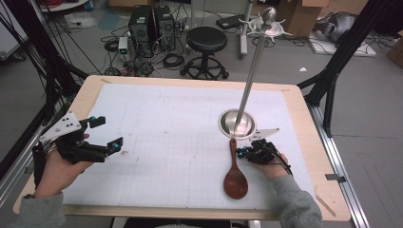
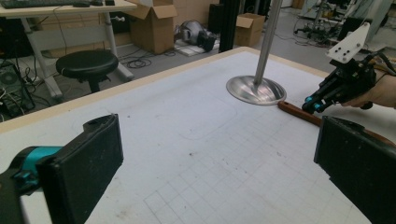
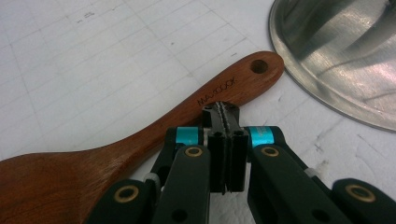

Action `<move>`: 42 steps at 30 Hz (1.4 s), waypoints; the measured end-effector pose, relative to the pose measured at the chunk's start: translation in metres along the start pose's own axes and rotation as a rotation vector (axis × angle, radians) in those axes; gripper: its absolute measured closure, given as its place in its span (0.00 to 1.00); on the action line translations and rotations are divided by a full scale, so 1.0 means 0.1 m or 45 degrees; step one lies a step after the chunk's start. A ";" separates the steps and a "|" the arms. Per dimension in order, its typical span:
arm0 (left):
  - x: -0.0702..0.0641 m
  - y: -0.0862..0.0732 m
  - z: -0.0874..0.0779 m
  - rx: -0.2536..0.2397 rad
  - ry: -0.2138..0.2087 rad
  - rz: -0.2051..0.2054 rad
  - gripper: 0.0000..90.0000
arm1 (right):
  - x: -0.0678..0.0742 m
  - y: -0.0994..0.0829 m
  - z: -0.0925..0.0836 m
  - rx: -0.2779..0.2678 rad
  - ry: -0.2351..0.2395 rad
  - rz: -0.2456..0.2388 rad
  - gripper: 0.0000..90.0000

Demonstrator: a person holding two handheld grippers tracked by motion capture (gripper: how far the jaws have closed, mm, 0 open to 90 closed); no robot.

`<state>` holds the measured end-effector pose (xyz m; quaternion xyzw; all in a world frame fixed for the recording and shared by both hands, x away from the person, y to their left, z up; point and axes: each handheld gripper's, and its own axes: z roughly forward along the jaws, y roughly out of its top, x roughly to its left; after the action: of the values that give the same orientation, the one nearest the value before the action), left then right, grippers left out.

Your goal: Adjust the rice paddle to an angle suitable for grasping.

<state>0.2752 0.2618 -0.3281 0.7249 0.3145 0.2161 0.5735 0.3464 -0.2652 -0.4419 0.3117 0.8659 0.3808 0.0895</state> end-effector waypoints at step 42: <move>0.01 -0.05 -0.16 0.001 0.046 -0.006 0.02 | 0.47 0.52 0.52 0.068 0.178 -0.189 1.00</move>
<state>0.2641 0.2750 -0.3288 0.7204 0.3268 0.2275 0.5678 0.3541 -0.1781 -0.4374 0.2217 0.9006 0.3707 0.0485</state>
